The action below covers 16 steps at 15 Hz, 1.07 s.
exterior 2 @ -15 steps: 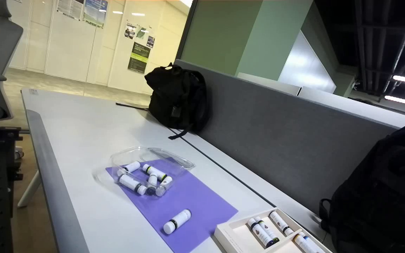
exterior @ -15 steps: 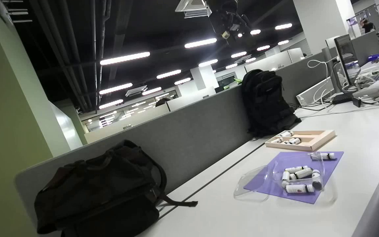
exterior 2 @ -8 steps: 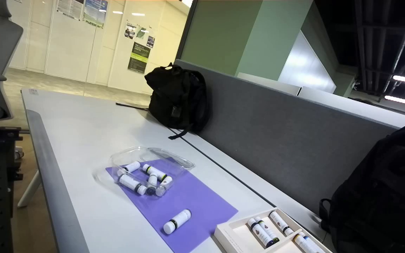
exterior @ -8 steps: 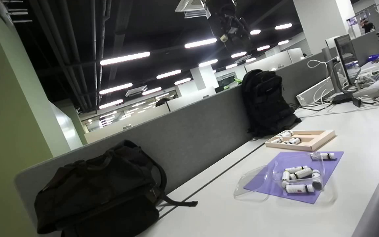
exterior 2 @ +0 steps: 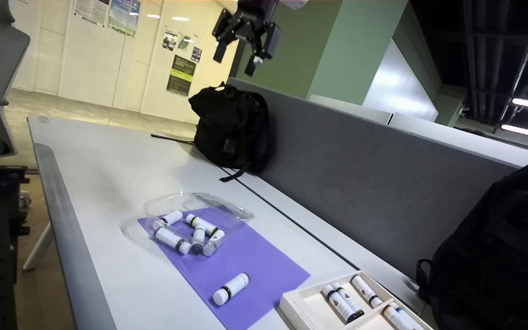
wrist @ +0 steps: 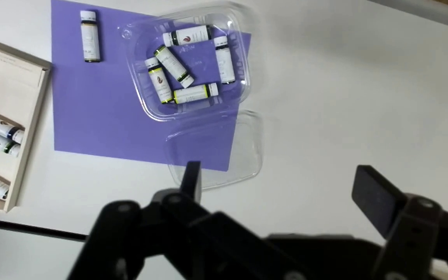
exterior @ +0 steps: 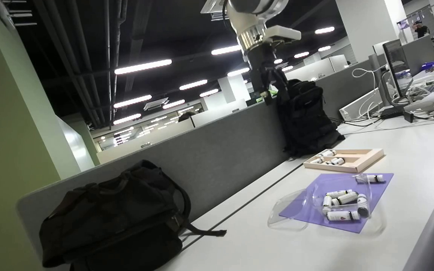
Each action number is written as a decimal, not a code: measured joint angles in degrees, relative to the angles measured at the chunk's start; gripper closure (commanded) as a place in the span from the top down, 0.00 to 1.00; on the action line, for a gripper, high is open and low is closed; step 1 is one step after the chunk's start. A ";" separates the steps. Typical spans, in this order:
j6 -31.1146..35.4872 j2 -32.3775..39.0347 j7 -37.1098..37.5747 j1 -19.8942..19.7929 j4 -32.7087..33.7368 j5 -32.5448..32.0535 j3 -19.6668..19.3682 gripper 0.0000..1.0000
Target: Take one vial from the transparent bowl and put it on the table
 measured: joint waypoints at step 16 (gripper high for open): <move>6.41 7.47 -5.39 -1.43 -4.70 1.47 -1.81 1.00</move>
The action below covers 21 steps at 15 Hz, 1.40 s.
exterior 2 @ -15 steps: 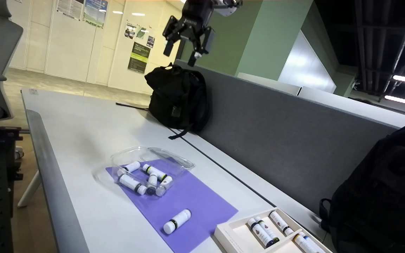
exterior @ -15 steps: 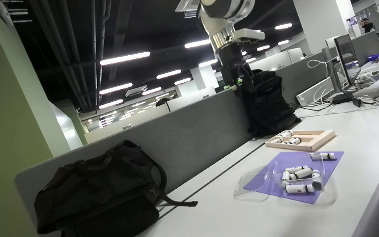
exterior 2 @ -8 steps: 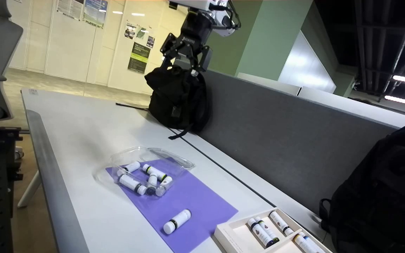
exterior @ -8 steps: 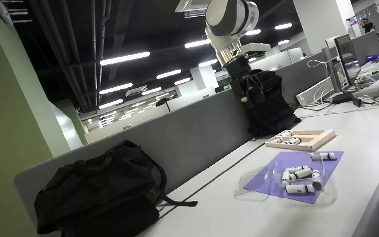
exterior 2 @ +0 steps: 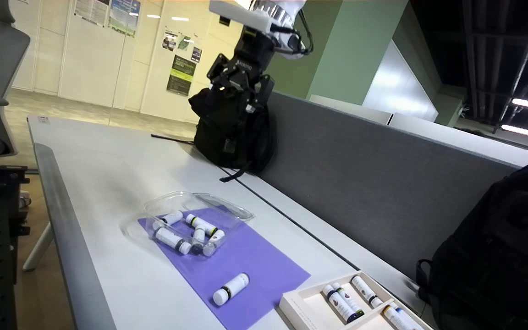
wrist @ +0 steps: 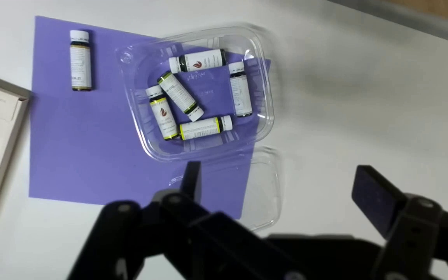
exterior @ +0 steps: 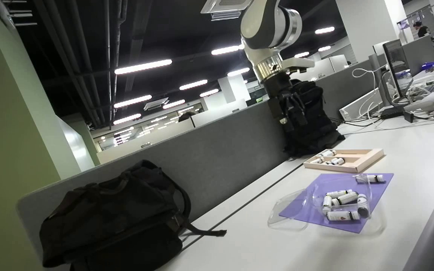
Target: Take one vial from the transparent bowl and put it on the table
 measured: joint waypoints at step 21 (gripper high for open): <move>24.11 25.71 -14.55 -3.98 -5.10 6.87 2.90 1.00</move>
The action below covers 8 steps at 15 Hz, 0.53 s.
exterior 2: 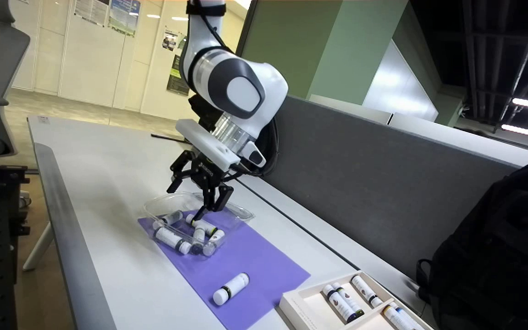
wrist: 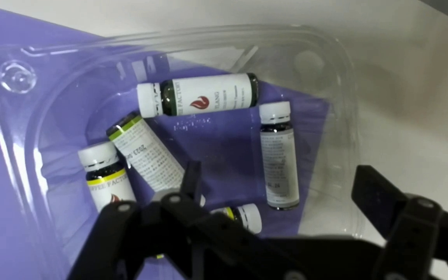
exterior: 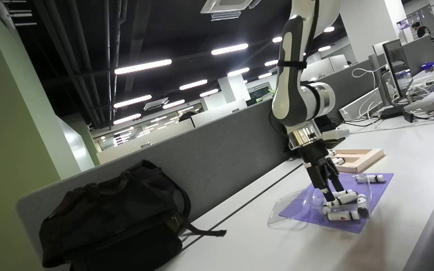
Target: Take one vial from the transparent bowl and put it on the table
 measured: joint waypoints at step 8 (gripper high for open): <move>1.39 1.27 0.61 -0.03 0.06 -4.90 0.13 1.00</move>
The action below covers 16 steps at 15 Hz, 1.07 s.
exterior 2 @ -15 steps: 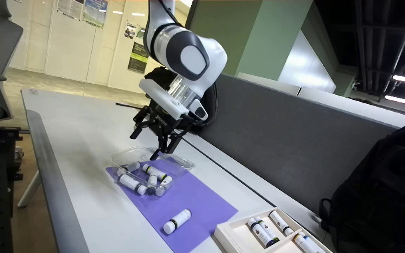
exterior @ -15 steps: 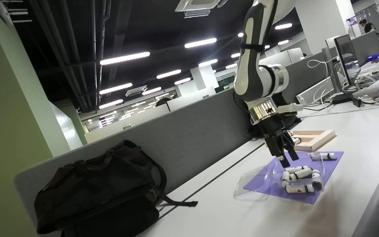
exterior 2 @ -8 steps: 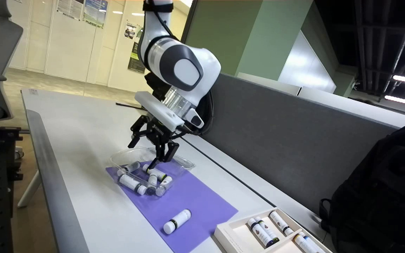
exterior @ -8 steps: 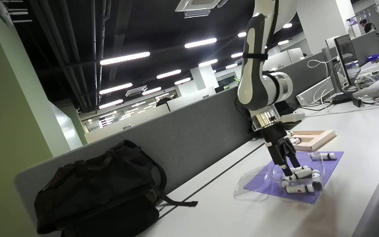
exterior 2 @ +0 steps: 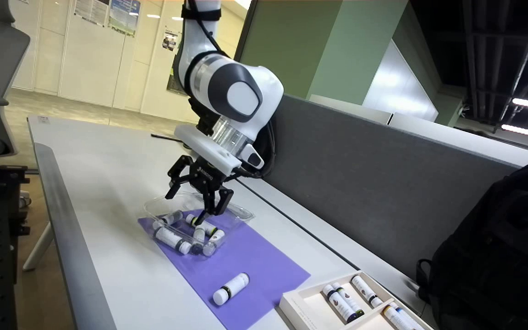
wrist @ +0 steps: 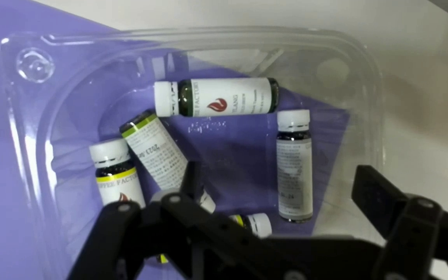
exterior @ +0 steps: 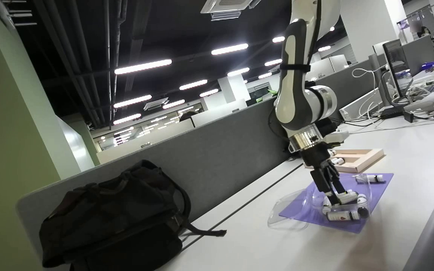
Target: Take one vial from the transparent bowl and put it on the table
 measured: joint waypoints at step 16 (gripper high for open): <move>2.15 0.01 13.66 5.56 0.21 -9.84 -1.64 1.00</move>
